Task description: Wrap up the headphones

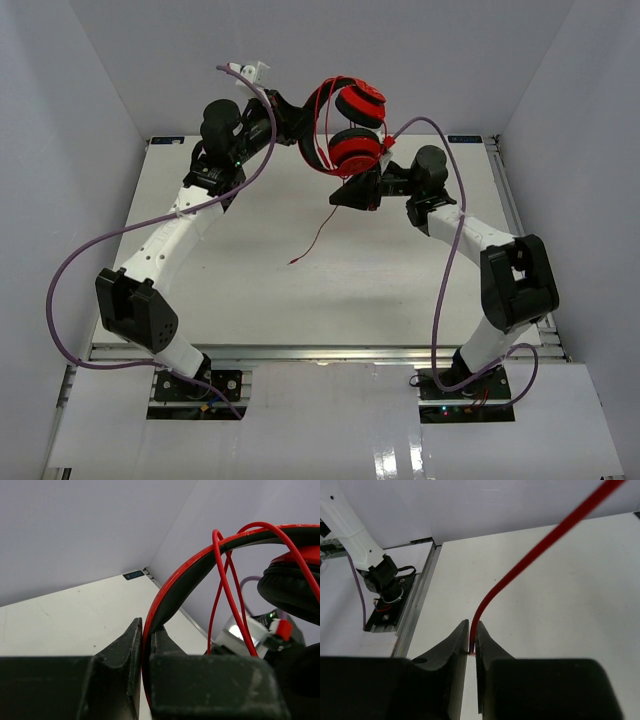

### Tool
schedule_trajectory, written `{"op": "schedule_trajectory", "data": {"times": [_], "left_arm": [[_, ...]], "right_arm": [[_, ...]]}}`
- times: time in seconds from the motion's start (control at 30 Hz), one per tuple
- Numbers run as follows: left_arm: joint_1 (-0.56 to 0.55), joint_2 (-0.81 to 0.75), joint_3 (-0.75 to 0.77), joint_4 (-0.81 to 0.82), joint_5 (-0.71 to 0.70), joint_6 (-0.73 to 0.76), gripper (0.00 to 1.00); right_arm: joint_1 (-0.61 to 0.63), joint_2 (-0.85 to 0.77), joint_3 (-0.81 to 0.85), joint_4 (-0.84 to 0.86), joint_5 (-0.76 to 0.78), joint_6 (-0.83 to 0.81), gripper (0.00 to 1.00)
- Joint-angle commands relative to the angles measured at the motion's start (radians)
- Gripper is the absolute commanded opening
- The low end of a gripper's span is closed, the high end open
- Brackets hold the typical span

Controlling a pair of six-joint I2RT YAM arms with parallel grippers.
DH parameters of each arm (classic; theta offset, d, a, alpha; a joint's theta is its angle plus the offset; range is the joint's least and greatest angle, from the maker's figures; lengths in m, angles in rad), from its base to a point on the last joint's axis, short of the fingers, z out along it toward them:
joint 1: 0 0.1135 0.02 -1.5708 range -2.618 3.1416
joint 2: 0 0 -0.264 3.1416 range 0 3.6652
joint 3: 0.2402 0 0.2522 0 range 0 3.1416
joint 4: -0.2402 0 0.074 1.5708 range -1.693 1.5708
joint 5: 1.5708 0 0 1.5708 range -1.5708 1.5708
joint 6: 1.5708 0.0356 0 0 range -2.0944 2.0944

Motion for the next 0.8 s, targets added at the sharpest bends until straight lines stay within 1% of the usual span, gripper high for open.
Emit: {"op": "schedule_trajectory", "data": {"times": [0.0, 0.03, 0.1, 0.3, 0.43, 0.53, 0.6, 0.7, 0.73, 0.77], "left_arm": [[-0.008, -0.068, 0.085, -0.019, -0.131, -0.043, 0.00], [-0.009, -0.070, 0.095, -0.036, -0.145, -0.040, 0.00], [-0.009, -0.077, 0.106, -0.055, -0.174, -0.038, 0.00], [-0.008, -0.080, 0.140, -0.088, -0.246, -0.035, 0.00], [-0.008, -0.076, 0.163, -0.094, -0.303, -0.018, 0.00], [-0.004, -0.063, 0.184, -0.093, -0.346, 0.004, 0.00], [0.001, -0.054, 0.192, -0.094, -0.380, 0.016, 0.00], [0.009, -0.045, 0.199, -0.093, -0.417, 0.040, 0.00], [0.011, -0.044, 0.200, -0.094, -0.432, 0.047, 0.00], [0.013, -0.042, 0.199, -0.100, -0.451, 0.068, 0.00]], "right_arm": [[0.057, 0.162, 0.060, 0.679, -0.027, 0.560, 0.19], [0.066, 0.214, 0.077, 0.801, -0.023, 0.632, 0.19], [0.086, 0.248, 0.110, 0.881, -0.020, 0.713, 0.19], [0.144, 0.252, 0.063, 0.978, 0.022, 0.768, 0.20], [0.158, 0.184, -0.038, 0.939, 0.036, 0.720, 0.20], [0.164, 0.089, -0.125, 0.820, 0.038, 0.617, 0.20], [0.167, 0.030, -0.171, 0.679, 0.046, 0.501, 0.20], [0.174, -0.062, -0.219, 0.423, 0.079, 0.290, 0.19], [0.175, -0.078, -0.229, 0.304, 0.097, 0.212, 0.17], [0.178, -0.117, -0.226, 0.142, 0.127, 0.111, 0.13]]}}
